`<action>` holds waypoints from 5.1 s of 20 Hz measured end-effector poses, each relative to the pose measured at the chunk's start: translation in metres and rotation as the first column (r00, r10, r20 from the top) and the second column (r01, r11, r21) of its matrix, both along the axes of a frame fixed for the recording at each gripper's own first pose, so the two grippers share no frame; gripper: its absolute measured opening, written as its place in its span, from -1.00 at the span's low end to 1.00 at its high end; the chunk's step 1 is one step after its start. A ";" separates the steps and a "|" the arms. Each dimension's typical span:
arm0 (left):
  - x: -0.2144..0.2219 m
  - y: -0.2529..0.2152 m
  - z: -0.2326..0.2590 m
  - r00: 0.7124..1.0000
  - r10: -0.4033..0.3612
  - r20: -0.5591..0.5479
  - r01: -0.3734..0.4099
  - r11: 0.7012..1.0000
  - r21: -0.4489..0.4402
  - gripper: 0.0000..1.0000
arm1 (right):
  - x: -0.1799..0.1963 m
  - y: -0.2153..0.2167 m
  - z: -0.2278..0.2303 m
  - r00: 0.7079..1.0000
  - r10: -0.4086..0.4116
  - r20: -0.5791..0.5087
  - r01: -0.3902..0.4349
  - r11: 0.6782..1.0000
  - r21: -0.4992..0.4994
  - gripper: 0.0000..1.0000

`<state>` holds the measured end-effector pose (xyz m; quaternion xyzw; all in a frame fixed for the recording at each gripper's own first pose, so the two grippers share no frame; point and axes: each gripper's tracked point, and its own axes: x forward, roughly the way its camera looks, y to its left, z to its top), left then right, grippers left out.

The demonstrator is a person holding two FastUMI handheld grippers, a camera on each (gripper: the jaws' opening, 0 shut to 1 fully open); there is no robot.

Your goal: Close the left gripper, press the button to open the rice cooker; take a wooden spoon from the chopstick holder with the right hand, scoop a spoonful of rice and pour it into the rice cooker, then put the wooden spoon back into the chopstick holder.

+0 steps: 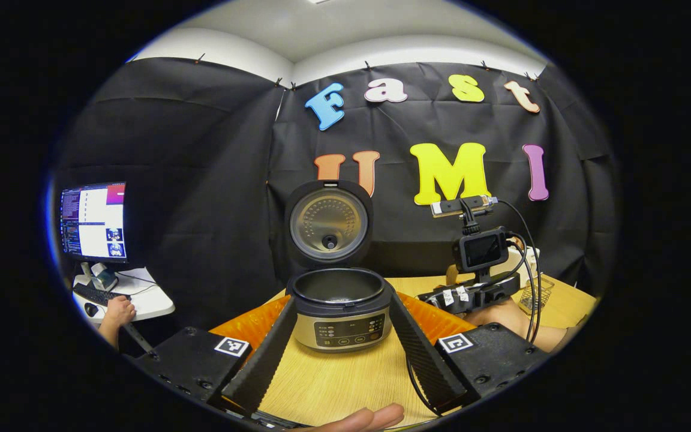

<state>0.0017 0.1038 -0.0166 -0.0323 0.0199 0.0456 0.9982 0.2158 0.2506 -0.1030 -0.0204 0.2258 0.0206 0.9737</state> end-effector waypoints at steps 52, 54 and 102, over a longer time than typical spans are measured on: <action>0.009 0.010 -0.016 0.999 0.012 -0.048 -0.015 0.999 -0.048 0.97 | -0.008 -0.070 -0.002 0.949 0.171 -0.264 0.271 -0.023 0.962 -0.83; 0.009 0.010 -0.017 0.999 0.013 -0.050 -0.015 0.999 -0.049 0.97 | -0.007 -0.079 0.004 0.955 0.160 -0.248 0.259 -0.045 0.965 -0.84; -0.005 0.103 -0.046 0.978 0.168 -0.122 -0.174 0.984 -0.043 0.97 | 0.042 0.143 0.171 0.973 0.225 -0.043 -0.095 0.569 0.817 -0.84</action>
